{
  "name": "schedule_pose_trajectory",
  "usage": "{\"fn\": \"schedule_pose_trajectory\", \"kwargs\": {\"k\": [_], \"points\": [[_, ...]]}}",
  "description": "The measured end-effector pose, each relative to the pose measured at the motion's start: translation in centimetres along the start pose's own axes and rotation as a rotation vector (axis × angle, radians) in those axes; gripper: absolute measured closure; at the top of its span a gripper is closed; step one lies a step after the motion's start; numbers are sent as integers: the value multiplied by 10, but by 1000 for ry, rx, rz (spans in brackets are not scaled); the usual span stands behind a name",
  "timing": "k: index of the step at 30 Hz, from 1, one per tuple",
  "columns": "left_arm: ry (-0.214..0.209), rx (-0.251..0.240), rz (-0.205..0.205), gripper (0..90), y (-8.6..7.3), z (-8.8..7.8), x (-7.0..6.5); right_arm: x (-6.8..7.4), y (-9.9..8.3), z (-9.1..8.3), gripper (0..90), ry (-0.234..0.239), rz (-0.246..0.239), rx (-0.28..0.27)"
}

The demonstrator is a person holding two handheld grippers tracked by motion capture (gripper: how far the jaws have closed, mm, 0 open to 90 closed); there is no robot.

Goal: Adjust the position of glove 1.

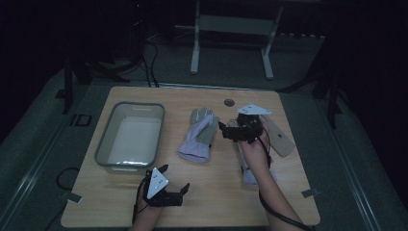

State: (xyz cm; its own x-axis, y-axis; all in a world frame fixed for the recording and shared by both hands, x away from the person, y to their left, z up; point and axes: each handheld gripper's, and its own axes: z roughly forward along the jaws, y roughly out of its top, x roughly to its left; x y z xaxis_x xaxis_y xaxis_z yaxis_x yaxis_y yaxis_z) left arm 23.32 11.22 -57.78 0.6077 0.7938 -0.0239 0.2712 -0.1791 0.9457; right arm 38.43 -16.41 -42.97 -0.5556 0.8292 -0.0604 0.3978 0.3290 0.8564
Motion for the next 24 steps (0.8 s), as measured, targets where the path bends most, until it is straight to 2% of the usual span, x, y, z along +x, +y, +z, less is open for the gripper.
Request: {"fn": "schedule_pose_trajectory", "kwargs": {"k": [6,11,12,16,21,23,24], "points": [[-1,1,9,12,0,0,-1,11,4,24,138,33,-4,33],[4,-2,13,12,0,0,-1,18,3,42,141,67,23,41],[4,-2,13,12,0,0,-1,19,2,46,140,86,30,47],[2,-2,16,12,0,0,-1,25,0,64,140,112,53,75],[0,-1,14,12,0,0,-1,35,-6,86,132,115,64,115],[-1,0,13,12,0,0,-1,38,-8,94,132,90,63,128],[-2,0,14,12,0,0,-1,40,-10,99,117,104,66,139]]}}
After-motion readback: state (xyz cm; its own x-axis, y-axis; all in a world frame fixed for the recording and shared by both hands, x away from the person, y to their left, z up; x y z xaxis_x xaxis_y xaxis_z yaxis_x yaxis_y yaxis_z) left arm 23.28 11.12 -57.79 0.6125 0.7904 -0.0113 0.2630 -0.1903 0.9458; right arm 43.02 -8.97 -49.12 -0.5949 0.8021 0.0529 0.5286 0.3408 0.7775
